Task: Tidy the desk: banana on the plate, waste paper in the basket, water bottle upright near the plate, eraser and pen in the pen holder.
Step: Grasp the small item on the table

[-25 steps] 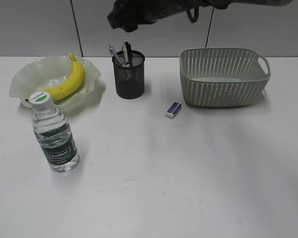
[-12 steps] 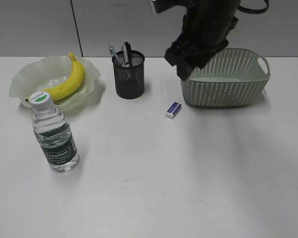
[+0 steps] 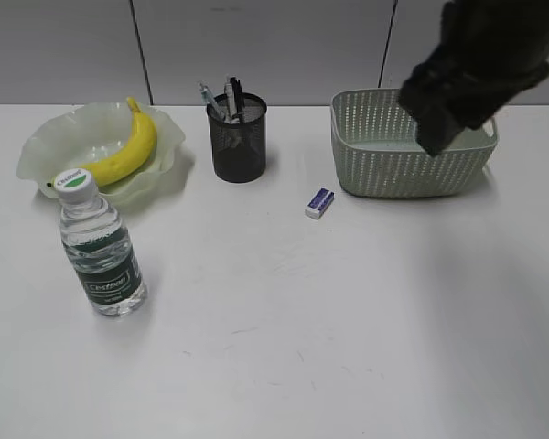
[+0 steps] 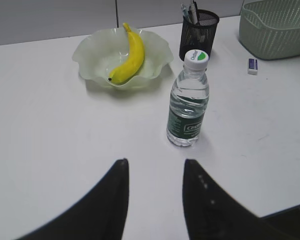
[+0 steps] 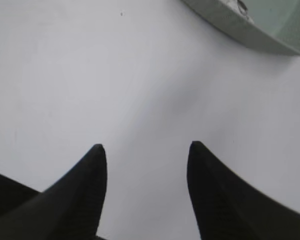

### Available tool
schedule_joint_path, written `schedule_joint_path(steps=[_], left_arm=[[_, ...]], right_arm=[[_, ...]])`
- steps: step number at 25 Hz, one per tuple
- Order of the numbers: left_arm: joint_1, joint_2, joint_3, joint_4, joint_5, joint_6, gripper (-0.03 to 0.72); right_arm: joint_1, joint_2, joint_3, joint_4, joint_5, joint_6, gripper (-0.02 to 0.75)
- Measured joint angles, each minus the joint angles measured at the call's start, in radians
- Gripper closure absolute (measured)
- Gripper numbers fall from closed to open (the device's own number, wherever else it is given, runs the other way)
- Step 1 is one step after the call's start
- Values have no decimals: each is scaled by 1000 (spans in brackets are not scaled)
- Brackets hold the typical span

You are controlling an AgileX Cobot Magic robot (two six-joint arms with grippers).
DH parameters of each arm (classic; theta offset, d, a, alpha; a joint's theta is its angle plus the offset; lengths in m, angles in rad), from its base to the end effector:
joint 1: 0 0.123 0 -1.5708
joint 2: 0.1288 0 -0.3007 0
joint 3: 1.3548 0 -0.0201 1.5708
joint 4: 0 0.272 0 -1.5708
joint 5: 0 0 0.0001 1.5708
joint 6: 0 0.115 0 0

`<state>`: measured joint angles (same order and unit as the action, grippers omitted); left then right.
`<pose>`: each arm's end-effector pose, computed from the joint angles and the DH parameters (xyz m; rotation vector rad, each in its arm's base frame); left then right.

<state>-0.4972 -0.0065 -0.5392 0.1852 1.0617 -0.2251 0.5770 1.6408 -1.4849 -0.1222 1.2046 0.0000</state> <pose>0.0198 0.0103 0.2903 0.2571 1.9782 -0.2472 0.3137 0.1886 0.3100 -0.8390 2.6948 -0.0431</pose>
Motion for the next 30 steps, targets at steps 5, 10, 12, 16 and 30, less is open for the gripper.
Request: schedule_joint_path(steps=[5,10,12,16,30], left_arm=[[0,0,0,0,0,0,416],[0,0,0,0,0,0,423],[0,0,0,5,0,0,423],[0,0,0,23,0,0,426],[0,510,-66,-92,-330,0,426]], right_arm=[[0,-251,249,0,1,12,320],[0,-522,531,7,-48,14,320],[0,-625,635,11,-87,15,320],[0,-840,829,28,-135,15,320],[0,-1631,974,37,-163,17,319]])
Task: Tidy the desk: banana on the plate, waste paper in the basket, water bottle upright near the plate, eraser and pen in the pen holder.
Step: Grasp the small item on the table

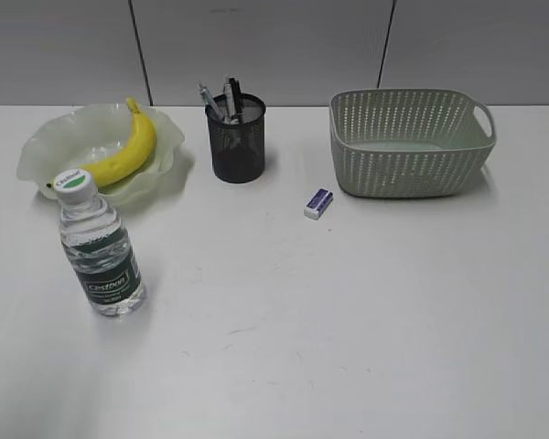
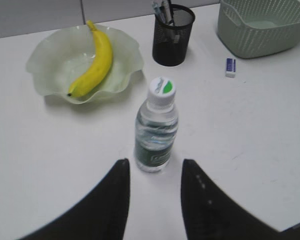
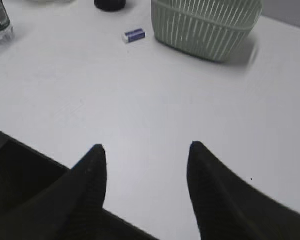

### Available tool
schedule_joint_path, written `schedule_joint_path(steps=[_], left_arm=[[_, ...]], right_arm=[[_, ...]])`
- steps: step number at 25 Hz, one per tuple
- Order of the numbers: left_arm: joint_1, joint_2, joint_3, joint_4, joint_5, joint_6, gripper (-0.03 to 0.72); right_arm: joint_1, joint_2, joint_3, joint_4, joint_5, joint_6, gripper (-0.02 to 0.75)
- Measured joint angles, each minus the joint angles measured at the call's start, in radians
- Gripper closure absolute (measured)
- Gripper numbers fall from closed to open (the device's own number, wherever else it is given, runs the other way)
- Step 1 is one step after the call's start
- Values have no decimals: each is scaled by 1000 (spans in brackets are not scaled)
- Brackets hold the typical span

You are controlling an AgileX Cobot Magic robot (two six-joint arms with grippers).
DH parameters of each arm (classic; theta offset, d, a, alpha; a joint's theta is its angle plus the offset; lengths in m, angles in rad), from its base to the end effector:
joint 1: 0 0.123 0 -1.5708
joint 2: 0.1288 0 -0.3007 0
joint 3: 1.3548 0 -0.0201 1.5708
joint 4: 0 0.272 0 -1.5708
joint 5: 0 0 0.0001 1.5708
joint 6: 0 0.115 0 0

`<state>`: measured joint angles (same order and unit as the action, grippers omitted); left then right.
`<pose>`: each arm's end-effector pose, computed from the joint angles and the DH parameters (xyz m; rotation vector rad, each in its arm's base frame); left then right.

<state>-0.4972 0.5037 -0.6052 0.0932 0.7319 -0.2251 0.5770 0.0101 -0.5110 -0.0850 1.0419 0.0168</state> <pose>0.1082 -0.0506 0.3123 0.3246 2.1026 -0.3232 0.0218 0.0041 0.2820 -0.5590 1.9542 0.2741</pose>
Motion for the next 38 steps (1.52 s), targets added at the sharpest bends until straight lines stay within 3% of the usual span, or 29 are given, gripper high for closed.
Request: schedule_joint_path(steps=[7,16,20,27,32,38], left_arm=[[-13,522,-175,-132,-182,0,426],[-167,1063,-594,-101,-234,76,426],[-204,1262,-774,-93,-234,79,420],[-212,1535,-1054,-101,-160,79,248],[-212,1699,-1232,-106,-62,79,223],[-212,1819,-1325,-107,-20,79,222]], right_arm=[[0,-17,2,3,-2,1,319],[0,-17,2,4,-2,0,319],[0,-17,2,4,-2,0,319],[0,-17,2,4,-2,0,319],[0,-17,2,4,-2,0,319],[0,-17,2,4,-2,0,319]])
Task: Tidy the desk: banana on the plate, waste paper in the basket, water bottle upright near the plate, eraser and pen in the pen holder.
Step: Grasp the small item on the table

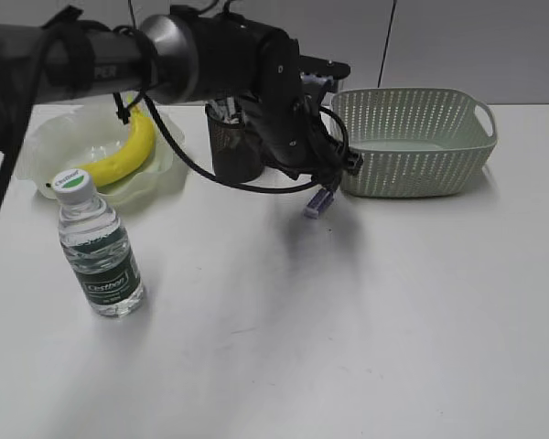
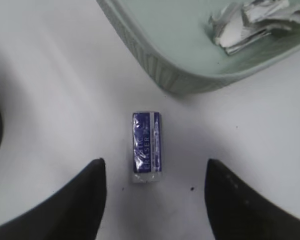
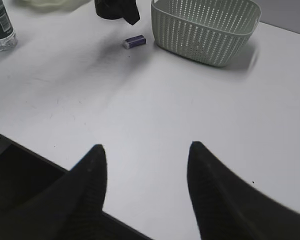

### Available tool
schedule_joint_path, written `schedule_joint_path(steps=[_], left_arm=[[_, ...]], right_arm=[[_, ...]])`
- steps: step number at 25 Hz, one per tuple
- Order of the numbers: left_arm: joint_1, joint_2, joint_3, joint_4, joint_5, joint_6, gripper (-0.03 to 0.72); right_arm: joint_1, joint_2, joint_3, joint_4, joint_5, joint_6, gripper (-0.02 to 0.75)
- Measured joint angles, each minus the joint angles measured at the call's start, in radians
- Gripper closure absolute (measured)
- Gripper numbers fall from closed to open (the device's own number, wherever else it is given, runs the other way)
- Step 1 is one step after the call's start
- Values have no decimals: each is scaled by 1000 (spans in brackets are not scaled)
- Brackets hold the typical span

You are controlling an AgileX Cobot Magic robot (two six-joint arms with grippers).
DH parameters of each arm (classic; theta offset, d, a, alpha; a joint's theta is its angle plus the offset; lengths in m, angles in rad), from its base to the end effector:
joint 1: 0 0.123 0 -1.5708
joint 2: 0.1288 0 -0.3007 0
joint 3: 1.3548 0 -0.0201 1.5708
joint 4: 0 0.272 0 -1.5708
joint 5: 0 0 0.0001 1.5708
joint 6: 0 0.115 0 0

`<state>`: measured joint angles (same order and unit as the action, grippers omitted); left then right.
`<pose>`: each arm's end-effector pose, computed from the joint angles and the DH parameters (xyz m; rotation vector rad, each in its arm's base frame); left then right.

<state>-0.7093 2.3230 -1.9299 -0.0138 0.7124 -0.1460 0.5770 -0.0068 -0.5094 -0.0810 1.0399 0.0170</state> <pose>0.4225 -0.3640 0.1537 0.7197 2.5246 -0.3230 0.0195 0.0031 0.2820 -0.5538 1.9385 0.2832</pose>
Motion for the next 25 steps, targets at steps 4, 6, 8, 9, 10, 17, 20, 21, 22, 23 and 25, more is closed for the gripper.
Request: schedule_joint_path(steps=[4,6,8,9,10,17,20,21,22,23,25], left_arm=[[0,41,-5,-4,-6,0,222],[0,58,-5,-4,-20,0,222],[0,73,-5,-4,-40,0,222],[0,77,-5,-4,-46,0,222],[0,84,-5,-4,-55,0,222],[0,120,-8,-2,-109,0,222],[0,130,-10,4,-107,2,251],[0,130,-11,14,-106,2,280],[0,130,-11,14,-104,2,324],[0,130,-11,22,-103,2,384],[0,131,-11,23,-98,2,511]], right_arm=[[0,0,0,0,0,0,319],[0,0,0,0,0,0,319],[0,0,0,0,0,0,319],[0,0,0,0,0,0,319],[0,0,0,0,0,0,319],[0,0,0,0,0,0,319],[0,0,0,0,0,0,319],[0,0,0,0,0,0,319],[0,0,0,0,0,0,319],[0,0,0,0,0,0,319],[0,0,0,0,0,0,319]])
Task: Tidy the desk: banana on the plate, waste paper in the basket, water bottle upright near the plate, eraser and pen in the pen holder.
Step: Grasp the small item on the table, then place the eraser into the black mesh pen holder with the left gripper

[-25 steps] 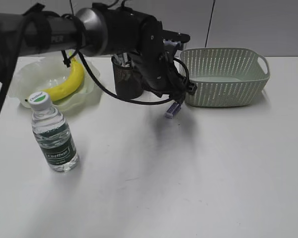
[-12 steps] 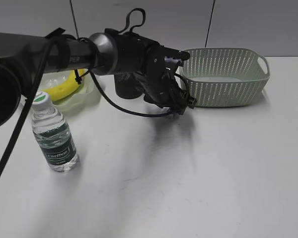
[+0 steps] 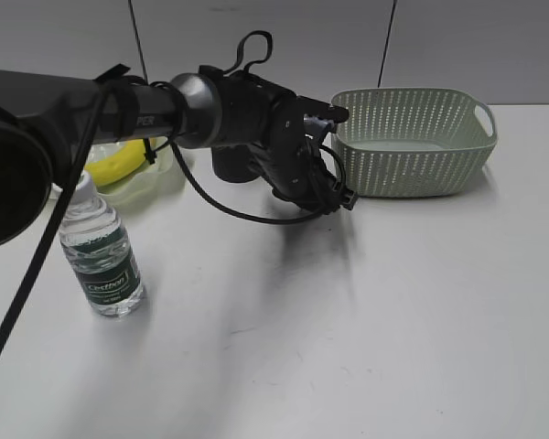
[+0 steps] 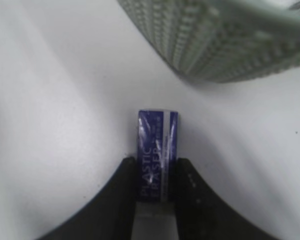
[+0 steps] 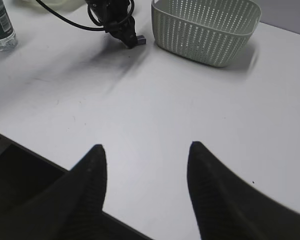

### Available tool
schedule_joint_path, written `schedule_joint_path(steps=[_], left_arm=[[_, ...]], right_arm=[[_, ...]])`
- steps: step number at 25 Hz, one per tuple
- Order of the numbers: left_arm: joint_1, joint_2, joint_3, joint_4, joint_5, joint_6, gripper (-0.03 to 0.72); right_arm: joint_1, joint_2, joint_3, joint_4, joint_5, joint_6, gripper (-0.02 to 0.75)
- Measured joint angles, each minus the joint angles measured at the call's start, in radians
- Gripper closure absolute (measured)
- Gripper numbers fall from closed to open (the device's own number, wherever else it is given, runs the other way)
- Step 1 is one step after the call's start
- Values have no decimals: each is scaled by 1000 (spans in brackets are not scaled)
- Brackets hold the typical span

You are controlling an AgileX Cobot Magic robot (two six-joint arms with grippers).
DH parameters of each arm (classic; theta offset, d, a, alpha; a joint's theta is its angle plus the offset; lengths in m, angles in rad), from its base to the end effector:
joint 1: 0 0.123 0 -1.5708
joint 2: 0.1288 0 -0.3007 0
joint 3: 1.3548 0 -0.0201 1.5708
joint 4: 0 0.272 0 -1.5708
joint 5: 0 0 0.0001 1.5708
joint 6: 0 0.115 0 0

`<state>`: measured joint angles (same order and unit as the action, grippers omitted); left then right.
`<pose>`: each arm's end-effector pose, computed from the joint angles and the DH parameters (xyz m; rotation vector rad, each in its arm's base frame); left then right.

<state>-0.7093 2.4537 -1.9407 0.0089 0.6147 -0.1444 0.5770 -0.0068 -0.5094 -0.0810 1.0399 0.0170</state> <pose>0.4322 -0.3702 0.0892 0.7436 2.5344 -0.2884 0.0195 0.0031 0.2820 -0.5538 1.9385 0.2832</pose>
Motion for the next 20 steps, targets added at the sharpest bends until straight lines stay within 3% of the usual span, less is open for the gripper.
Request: schedule_joint_path(steps=[10,20], left_arm=[[-1,-43,-4,1,176,0,518],[-2,-244,-4,52,380,0,518]], right_arm=[[0,0,0,0,0,0,319],[0,0,0,0,0,0,319]])
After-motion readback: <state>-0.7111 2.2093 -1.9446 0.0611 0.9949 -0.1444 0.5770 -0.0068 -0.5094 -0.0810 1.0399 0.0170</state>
